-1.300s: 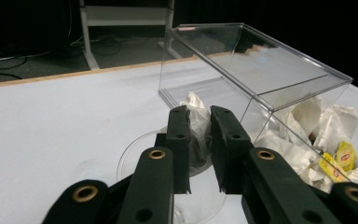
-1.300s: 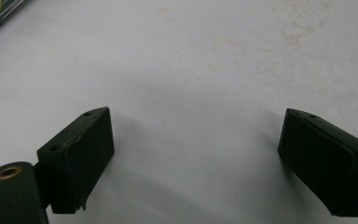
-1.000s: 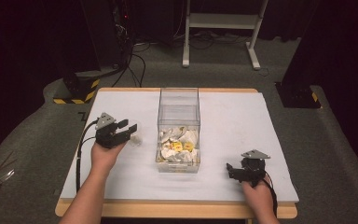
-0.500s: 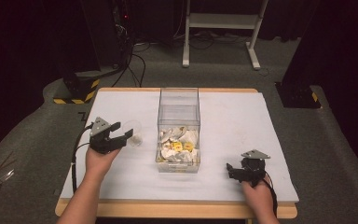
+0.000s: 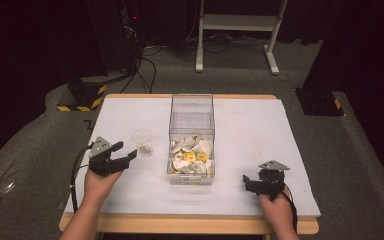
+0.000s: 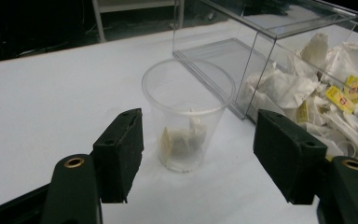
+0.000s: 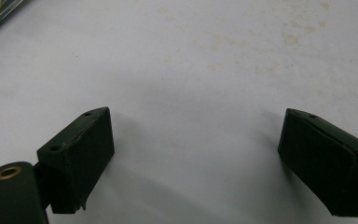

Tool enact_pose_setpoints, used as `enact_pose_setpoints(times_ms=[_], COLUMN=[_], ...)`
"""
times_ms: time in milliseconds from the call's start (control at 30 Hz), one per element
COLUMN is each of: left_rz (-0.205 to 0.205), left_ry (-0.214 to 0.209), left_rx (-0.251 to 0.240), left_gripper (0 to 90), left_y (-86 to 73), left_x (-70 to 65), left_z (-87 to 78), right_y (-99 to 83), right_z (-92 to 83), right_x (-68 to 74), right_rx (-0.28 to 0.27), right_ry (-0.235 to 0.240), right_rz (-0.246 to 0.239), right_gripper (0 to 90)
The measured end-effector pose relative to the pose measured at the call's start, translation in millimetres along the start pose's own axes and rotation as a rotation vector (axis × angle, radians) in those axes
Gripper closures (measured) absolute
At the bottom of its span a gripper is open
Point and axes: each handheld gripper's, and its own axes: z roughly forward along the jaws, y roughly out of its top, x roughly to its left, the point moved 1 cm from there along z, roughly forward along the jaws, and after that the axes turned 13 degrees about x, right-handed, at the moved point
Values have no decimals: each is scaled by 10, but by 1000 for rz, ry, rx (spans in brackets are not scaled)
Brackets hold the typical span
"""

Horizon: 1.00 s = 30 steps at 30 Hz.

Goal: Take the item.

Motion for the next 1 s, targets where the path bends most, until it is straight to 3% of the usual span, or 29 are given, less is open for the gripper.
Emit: enact_pose_setpoints(times_ms=[300, 567, 700, 767, 900, 933, 1000], left_rz=[-6, 13, 33, 50, 52, 57, 37], left_ry=[-14, -23, 2, 35, 38, 48, 58], left_rx=[59, 146, 223, 288, 299, 297, 297], left_gripper=[332, 299, 267, 222, 179, 134, 113], left_y=[-250, -486, -615, -707, -742, -746, -756], left_x=[6, -18, -21, -15, -19, -32, -39], left_z=[7, 52, 113, 170, 175, 182, 186], right_y=[0, 0, 0, 0, 0, -1, -1], right_z=[0, 0, 0, 0, 0, 0, 0], right_x=[0, 1, 1, 1, 1, 0, 0], right_rx=[0, 0, 0, 0, 0, 0, 0], right_ry=[0, -1, -1, -1, -1, 0, 0], right_rz=[0, 0, 0, 0, 0, 0, 0], right_gripper=[100, 100, 100, 100, 100, 100, 100])
